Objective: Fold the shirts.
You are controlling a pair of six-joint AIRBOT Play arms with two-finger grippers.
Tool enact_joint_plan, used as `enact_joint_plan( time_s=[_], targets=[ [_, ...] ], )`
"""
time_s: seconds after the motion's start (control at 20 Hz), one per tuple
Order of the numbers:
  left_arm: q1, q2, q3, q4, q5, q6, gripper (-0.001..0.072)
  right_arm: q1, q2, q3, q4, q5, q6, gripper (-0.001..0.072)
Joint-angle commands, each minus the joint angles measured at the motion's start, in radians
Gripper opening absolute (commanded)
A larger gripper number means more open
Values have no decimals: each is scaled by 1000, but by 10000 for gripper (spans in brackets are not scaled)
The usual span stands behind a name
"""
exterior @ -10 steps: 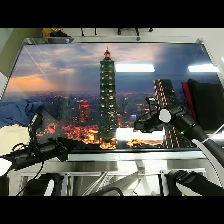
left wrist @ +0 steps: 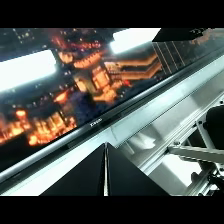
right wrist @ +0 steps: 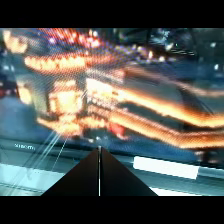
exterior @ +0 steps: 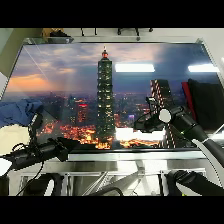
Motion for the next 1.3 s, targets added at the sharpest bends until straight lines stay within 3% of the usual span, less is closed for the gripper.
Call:
enact_joint_plan(
  time_s=[0.0, 0.6, 0.7, 0.8, 0.85, 0.9, 1.05, 1.1, 1.2, 1.25],
  targets=[
    [0, 1, 0, 0, 0, 0, 17, 1, 0, 0, 0, 0, 0, 17],
    [0, 1, 0, -10, 289, -5, 17, 1, 0, -1, 0, -24, 0, 17],
    [14, 1, 4, 21, 406, -10, 17, 0, -6, -1, -1, -82, 0, 17],
    [93, -16, 40, 154, 584, -66, 29, 0, -16, -1, 0, -105, -1, 17],
    [155, -45, 80, 224, 610, -71, 311, 0, -24, -1, -1, -133, -8, 18],
    [233, -89, 131, 294, 614, -71, 707, 0, -31, -1, 0, -158, -7, 18],
    [508, -269, 257, 387, 617, -71, 695, 0, -59, 0, 0, -201, -7, 27],
    [599, -345, 293, 383, 633, -71, 695, 0, -69, 0, 0, -214, -7, 75],
    [723, -500, 342, 383, 700, -71, 695, 0, -89, 0, 0, -257, -7, 542],
    [755, -578, 364, 385, 720, -71, 696, 0, -98, -1, 0, -280, -7, 645]
  ],
)
